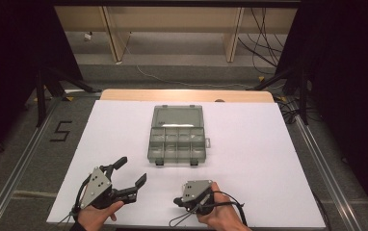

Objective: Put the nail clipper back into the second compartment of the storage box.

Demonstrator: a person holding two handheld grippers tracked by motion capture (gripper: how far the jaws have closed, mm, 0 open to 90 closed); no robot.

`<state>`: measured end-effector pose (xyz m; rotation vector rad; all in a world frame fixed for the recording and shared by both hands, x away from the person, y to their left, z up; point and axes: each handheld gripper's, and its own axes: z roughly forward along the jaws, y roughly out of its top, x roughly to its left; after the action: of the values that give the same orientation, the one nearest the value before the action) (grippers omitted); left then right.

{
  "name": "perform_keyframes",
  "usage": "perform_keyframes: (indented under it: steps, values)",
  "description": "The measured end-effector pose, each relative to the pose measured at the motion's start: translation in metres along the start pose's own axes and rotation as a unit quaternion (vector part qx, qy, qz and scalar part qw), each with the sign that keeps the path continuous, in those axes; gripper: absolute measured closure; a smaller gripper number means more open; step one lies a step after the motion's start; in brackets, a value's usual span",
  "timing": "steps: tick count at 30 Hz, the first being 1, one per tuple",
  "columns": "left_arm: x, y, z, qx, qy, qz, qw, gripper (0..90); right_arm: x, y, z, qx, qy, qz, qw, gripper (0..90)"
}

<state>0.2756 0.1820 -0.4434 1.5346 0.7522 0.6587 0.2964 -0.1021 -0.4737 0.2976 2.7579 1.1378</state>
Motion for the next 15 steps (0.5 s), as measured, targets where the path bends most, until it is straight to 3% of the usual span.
perform_keyframes:
  steps: [3, 10, 15]
  values:
    - [0.0004, -0.0002, 0.0001, 0.0, 0.001, 0.0, 1.0, 17.3, 0.0004, -0.0023, 0.0036, 0.021, 0.004, 0.002, 0.9998, 90.0]
    - [0.0004, -0.0001, 0.0006, -0.006, -0.001, -0.001, 1.0, 17.4, -0.0001, -0.0056, 0.0049, 0.042, 0.01, -0.001, 0.9991, 90.0]
    - [0.0007, 0.0005, -0.0004, -0.002, 0.0, 0.001, 1.0, 17.5, -0.0016, -0.0071, 0.0035, 0.052, 0.001, 0.0, 0.9986, 90.0]
